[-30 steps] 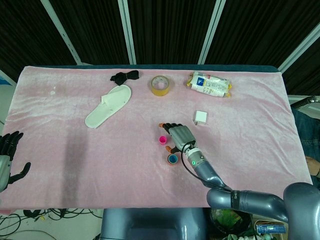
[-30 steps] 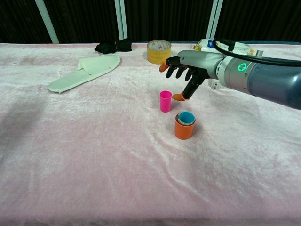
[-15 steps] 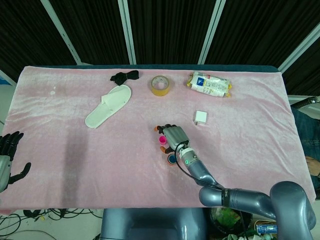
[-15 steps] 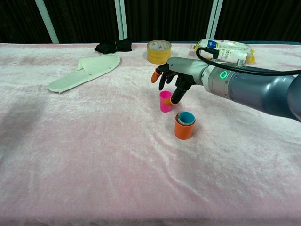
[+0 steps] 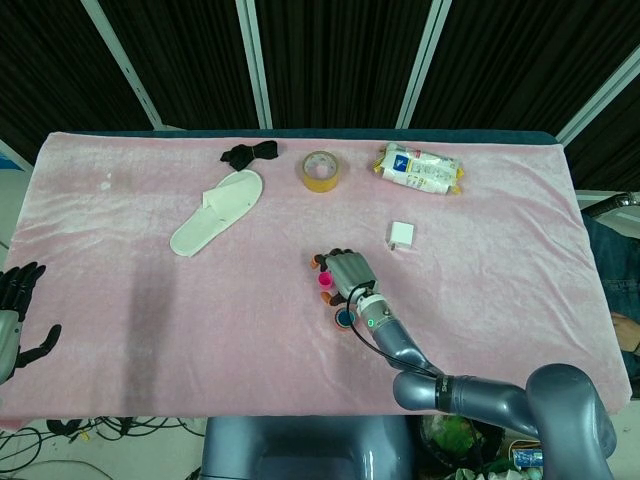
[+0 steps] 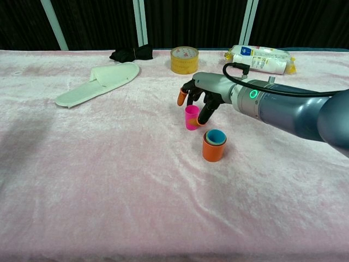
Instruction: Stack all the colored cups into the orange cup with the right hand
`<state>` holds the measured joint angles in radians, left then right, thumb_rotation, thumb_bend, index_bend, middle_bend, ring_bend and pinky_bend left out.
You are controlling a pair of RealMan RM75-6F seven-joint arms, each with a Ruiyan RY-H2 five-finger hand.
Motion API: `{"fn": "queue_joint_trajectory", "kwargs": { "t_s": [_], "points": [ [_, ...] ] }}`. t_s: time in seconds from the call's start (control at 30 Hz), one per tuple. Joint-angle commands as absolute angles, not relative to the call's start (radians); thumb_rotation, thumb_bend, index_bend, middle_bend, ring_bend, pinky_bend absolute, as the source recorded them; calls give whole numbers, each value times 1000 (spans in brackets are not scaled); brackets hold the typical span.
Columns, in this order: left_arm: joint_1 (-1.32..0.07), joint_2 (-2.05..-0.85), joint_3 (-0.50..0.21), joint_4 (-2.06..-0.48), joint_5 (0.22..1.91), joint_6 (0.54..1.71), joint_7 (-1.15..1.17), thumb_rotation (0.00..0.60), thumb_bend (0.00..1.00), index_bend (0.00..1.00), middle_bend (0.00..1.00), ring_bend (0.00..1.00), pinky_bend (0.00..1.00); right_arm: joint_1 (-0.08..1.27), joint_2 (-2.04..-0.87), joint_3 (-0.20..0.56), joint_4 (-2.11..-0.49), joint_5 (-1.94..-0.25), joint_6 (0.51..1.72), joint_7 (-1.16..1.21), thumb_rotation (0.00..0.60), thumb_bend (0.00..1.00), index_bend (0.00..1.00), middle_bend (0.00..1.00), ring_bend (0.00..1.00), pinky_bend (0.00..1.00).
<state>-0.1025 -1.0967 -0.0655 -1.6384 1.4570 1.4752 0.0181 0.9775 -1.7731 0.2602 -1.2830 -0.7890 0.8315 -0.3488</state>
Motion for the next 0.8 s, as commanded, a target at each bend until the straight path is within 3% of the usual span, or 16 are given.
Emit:
{"fn": "queue_joint_trajectory", "kwargs": {
  "t_s": [0.03, 0.47, 0.8],
  "points": [
    [-103, -1097, -66, -1638, 1456, 1475, 18, 600, 342, 35, 41, 0, 12, 976, -1783, 258, -1268, -794, 833, -346, 600, 262, 370, 395, 221, 215],
    [-104, -1096, -65, -1637, 1457, 1472, 20, 600, 342, 35, 41, 0, 12, 972, -1814, 262, -1209, -815, 810, -316, 600, 299, 417, 450, 250, 224],
    [-104, -1097, -65, -1633, 1458, 1475, 30, 600, 342, 35, 41, 0, 12, 965, -1822, 265, -1194, -840, 811, -301, 600, 312, 511, 499, 279, 227]
  ]
}}
